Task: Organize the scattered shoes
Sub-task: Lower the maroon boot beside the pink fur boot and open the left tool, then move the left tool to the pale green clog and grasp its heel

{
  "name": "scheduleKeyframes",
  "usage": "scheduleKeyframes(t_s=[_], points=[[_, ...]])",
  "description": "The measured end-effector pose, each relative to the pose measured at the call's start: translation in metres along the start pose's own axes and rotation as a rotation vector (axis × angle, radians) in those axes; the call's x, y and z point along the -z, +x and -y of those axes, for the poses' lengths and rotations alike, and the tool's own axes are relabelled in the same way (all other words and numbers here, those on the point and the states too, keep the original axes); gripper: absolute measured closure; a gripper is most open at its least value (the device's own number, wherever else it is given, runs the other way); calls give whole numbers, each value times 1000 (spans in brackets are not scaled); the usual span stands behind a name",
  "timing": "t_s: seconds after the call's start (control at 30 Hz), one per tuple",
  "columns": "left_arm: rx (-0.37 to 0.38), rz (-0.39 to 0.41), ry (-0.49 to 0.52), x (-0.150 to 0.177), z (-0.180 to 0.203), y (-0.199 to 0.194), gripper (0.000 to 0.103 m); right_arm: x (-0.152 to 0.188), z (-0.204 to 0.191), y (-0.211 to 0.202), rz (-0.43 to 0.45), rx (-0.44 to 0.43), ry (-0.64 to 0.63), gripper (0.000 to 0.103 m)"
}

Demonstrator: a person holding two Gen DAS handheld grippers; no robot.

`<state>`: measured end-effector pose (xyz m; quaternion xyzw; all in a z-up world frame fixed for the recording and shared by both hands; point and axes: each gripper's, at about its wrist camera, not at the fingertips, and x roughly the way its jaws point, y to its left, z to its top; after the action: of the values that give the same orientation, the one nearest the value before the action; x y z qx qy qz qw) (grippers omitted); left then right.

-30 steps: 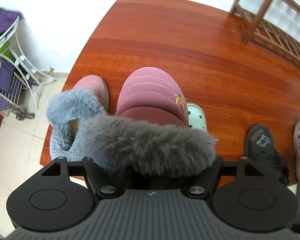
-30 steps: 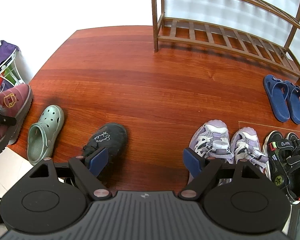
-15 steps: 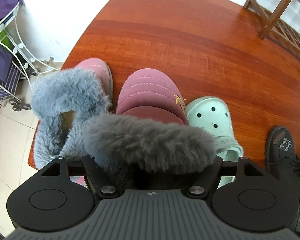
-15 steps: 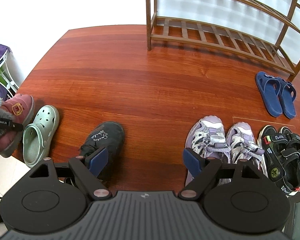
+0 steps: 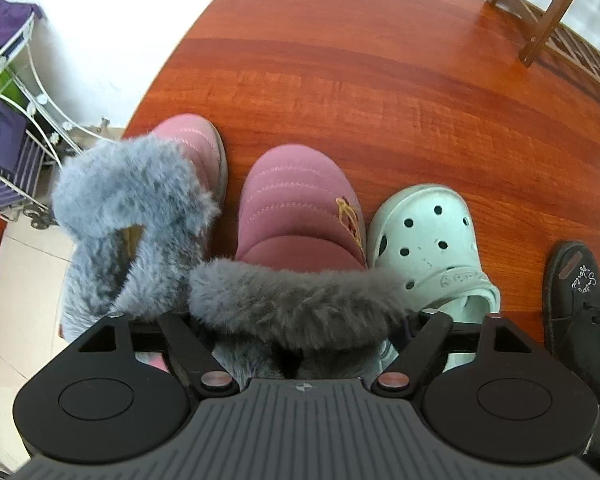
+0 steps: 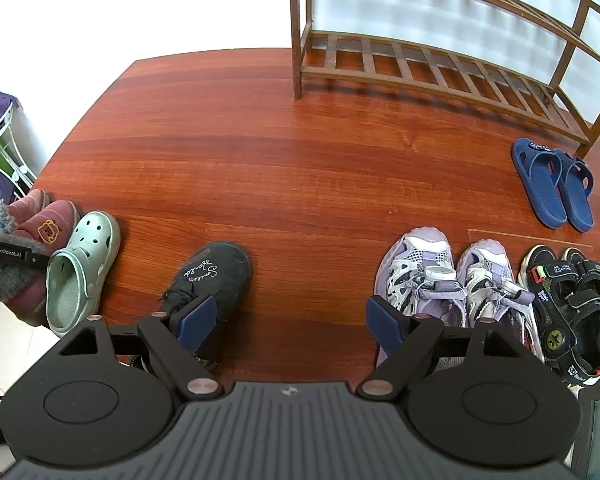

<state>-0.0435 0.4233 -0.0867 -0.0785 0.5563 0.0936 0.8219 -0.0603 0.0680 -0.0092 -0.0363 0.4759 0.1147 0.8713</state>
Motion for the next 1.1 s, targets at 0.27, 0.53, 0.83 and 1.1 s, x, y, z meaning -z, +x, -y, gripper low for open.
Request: scheduleKeyframes(t_s=[0.27, 0.53, 0.83, 1.1], points=[[-12, 39, 6, -2, 1, -28, 15, 0, -2, 2, 3, -18, -5, 17], [14, 109, 77, -5, 10, -71, 15, -1, -7, 7, -2, -42, -12, 17], [79, 110, 187, 3, 41, -70, 17, -2, -7, 10, -4, -49, -11, 17], [114, 91, 280, 7, 67, -53, 25, 2, 0, 7, -5, -25, 17, 17]])
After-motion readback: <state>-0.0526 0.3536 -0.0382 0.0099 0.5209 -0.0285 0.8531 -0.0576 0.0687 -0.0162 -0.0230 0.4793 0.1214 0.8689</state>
